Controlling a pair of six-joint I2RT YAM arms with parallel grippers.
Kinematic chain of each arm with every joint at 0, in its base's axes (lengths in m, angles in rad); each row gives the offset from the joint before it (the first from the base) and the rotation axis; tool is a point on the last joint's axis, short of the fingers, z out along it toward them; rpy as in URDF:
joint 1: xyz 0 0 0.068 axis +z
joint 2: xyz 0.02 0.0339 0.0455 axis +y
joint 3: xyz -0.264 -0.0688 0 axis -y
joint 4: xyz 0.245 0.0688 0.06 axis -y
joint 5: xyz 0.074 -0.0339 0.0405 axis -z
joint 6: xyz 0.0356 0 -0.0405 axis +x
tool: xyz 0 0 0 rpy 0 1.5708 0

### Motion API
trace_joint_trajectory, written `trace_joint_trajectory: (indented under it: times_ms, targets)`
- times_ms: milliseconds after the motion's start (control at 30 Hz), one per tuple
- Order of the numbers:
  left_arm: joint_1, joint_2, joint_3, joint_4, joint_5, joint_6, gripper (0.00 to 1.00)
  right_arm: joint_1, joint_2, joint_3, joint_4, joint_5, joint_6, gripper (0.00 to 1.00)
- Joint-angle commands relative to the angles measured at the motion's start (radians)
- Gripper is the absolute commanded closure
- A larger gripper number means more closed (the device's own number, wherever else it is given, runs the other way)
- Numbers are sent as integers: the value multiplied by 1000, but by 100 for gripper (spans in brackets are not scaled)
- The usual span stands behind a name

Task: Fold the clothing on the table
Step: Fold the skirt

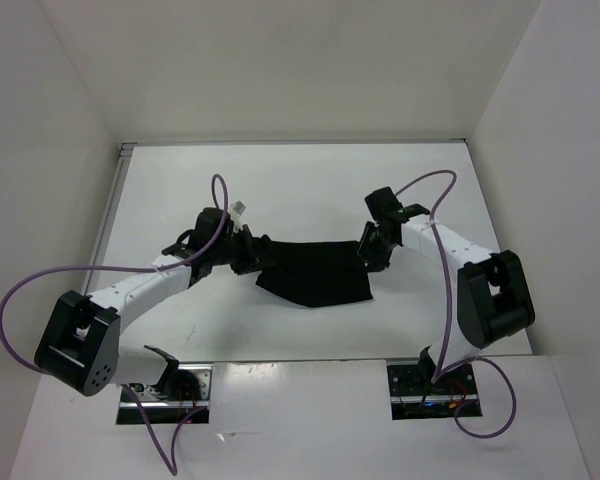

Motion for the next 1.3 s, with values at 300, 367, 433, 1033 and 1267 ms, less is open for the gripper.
trace_joint_trajectory:
  times_ms: [300,367,433,1033,1267]
  targets:
    - [-45,84,145,-43,25,67,100,-6,137,-91,57,-7,-37,68]
    - [-76,112,175,-43,25,67,100,-6,151,-100,68,-7,-37,80]
    - [-104,147,217,-43,16,67,100,4,162,-109,86,-19,-37,86]
    - [-271,489,463,40,37,-12,100,22,180,-109,95,-51,-27,89]
    - [-292,567,560,58,37,-48,100,22,180,-109,95,-51,-27,89]
